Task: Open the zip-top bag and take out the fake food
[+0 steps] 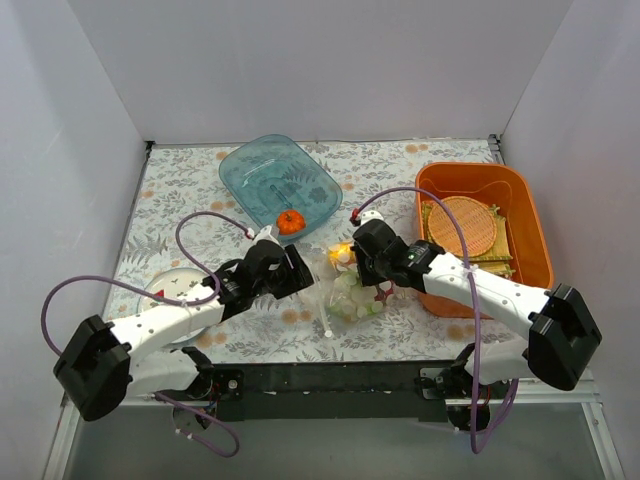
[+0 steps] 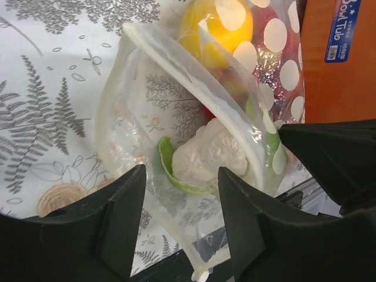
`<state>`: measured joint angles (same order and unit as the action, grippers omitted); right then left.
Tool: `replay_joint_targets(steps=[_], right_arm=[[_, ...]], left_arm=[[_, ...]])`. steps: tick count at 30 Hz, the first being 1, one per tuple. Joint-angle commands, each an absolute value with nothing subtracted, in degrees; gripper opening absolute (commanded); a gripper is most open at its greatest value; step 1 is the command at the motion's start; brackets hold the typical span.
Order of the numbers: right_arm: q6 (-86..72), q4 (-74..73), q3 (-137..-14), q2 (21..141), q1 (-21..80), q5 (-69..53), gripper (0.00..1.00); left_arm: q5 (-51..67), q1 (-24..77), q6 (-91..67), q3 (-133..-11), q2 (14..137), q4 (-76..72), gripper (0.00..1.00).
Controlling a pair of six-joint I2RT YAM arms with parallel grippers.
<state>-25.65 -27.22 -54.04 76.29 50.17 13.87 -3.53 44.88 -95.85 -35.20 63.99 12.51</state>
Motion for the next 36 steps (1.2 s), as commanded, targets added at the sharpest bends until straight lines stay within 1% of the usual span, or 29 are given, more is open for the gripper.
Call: replay_joint_targets(steps=[1, 5, 8, 9, 13, 19, 23, 27, 29, 34, 36], right_arm=[[-27.1, -27.9, -52.9, 77.3, 50.9, 15.8, 0.02], [-26.7, -27.4, -53.3, 79.3, 51.4, 14.9, 0.01], [-26.4, -27.1, -53.8, 80.2, 51.8, 14.3, 0.01], [-26.3, -26.7, -53.9, 80.6, 51.8, 14.1, 0.01], [-25.5, -25.5, -54.8, 82.6, 51.9, 12.6, 0.01], [-24.9, -24.4, -56.5, 85.6, 52.5, 11.3, 0.01], [-24.3, -24.3, -58.4, 86.5, 52.6, 10.5, 0.01], [-24.1, -24.3, -60.3, 87.8, 52.7, 9.4, 0.01], [-24.3, -24.3, -60.8, 88.2, 52.9, 9.1, 0.01], [-24.8, -23.8, -60.5, 88.1, 52.9, 8.2, 0.01], [-24.9, -23.9, -60.5, 88.2, 53.0, 7.5, 0.01]], left_arm=[[2.6, 45.4, -95.5, -33.4, 68.4, 0.6, 0.54], [6.1, 46.1, -94.2, -32.3, 72.8, -5.5, 0.57], [8.5, 46.7, -92.6, -31.9, 74.0, -8.4, 0.62], [9.3, 46.9, -92.3, -31.9, 74.7, -9.0, 0.66], [10.5, 48.2, -90.4, -30.2, 74.6, -11.9, 0.75], [13.3, 49.2, -87.6, -27.7, 73.0, -16.2, 0.82], [15.9, 49.6, -85.9, -25.1, 71.5, -19.8, 0.84], [15.0, 50.9, -84.5, -24.8, 72.1, -20.6, 0.85], [14.9, 51.5, -84.4, -24.3, 72.4, -23.5, 0.84], [11.4, 54.0, -84.8, -22.6, 73.3, -27.2, 0.84], [7.5, 55.5, -84.0, -23.2, 75.0, -25.9, 0.84]])
